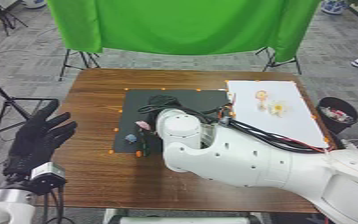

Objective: Arrange flowers

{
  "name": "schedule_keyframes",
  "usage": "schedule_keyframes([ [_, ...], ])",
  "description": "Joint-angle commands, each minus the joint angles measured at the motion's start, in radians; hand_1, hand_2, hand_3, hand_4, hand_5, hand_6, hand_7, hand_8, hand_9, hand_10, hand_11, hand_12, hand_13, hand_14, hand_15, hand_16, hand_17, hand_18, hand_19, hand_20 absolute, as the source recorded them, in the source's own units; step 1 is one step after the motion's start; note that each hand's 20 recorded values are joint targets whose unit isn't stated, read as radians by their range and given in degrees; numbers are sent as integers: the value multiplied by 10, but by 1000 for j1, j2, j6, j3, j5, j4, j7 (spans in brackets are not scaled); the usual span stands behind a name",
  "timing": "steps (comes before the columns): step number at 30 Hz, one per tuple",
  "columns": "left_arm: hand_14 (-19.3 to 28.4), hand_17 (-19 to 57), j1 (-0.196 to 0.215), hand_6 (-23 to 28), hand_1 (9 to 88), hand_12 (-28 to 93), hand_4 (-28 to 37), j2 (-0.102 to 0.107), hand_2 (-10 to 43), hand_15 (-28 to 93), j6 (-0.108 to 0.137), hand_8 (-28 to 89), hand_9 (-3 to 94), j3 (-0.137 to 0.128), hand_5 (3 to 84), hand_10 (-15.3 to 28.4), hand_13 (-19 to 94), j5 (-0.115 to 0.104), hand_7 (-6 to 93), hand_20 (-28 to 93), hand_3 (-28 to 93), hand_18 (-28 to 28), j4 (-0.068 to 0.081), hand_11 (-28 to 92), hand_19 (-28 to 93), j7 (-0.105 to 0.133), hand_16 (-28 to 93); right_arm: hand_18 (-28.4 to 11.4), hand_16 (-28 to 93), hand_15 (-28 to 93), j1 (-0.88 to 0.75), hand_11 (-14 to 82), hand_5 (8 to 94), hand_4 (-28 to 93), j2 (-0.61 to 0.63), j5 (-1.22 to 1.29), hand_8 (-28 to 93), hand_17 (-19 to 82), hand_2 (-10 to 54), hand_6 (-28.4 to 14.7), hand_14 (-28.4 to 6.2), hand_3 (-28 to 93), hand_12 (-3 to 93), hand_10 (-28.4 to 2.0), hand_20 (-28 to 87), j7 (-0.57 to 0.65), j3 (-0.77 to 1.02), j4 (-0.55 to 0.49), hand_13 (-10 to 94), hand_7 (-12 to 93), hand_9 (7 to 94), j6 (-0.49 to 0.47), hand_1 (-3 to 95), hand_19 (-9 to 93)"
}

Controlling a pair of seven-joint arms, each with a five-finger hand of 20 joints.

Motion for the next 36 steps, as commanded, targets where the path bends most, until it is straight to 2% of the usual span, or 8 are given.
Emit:
schedule_keyframes([
  [1,279,-88,15,78,288,111,-205,-15,69,557,-11,-69,278,-7,322,189,196,11,65,-4,620,284,-5,233,523,-19,-122,-130,148,502,22,214,632,-232,-4,10,-101,570,-91,-46,-97,739,160,-154,10,8,11,-24,820,125,811,-11,417,932],
  [13,279,-88,29,78,292,112,-203,-10,69,556,-7,-69,277,-9,321,189,196,4,65,-5,618,284,-9,231,523,-8,-122,-140,142,504,-2,208,620,-222,-6,19,-93,570,-69,-55,-106,731,155,-164,3,42,46,-26,819,113,806,-94,391,932],
  [19,279,-87,33,78,292,112,-203,-3,70,557,-3,-69,277,-6,321,189,195,-2,65,-5,618,284,-7,233,524,-4,-122,-144,139,500,9,199,626,-221,-1,31,-94,574,-50,-58,-106,724,153,-174,2,55,41,-37,823,110,809,-98,372,932],
  [23,278,-87,29,78,293,112,-202,-3,70,557,-6,-69,277,-5,321,189,195,3,65,-5,618,284,-7,232,524,-9,-122,-142,141,505,24,198,628,-218,-2,11,-93,588,-19,-61,-104,714,153,-181,10,56,27,-41,836,107,817,-90,339,932],
  [27,278,-87,33,77,292,112,-200,2,69,557,-5,-69,277,-4,321,189,195,1,66,-6,619,284,-8,232,523,-2,-122,-140,147,513,38,202,629,-210,-1,7,-91,601,-12,-67,-101,706,156,-181,64,66,14,-40,850,100,832,-87,330,932],
  [31,278,-87,62,77,293,112,-201,9,69,556,12,-69,276,-6,321,189,195,-16,65,-7,618,284,-14,231,524,30,-122,-140,149,513,59,201,628,-208,20,18,-89,601,-6,-68,-101,704,156,-181,66,44,9,-62,848,99,830,-58,324,932],
  [35,279,-87,103,77,292,113,-201,36,69,556,48,-69,277,0,321,189,195,-50,64,-6,619,284,-20,231,523,98,-122,-140,152,515,103,201,628,-207,66,55,-88,596,6,-68,-107,703,156,-181,54,8,33,-97,839,100,820,-42,317,932],
  [36,279,-87,110,78,292,113,-201,38,69,556,53,-69,277,-3,321,189,195,-52,65,-6,618,284,-23,232,523,106,-122,-141,153,516,100,201,629,-207,75,68,-88,592,11,-68,-109,702,156,-179,48,2,63,-102,833,101,813,-58,315,932],
])
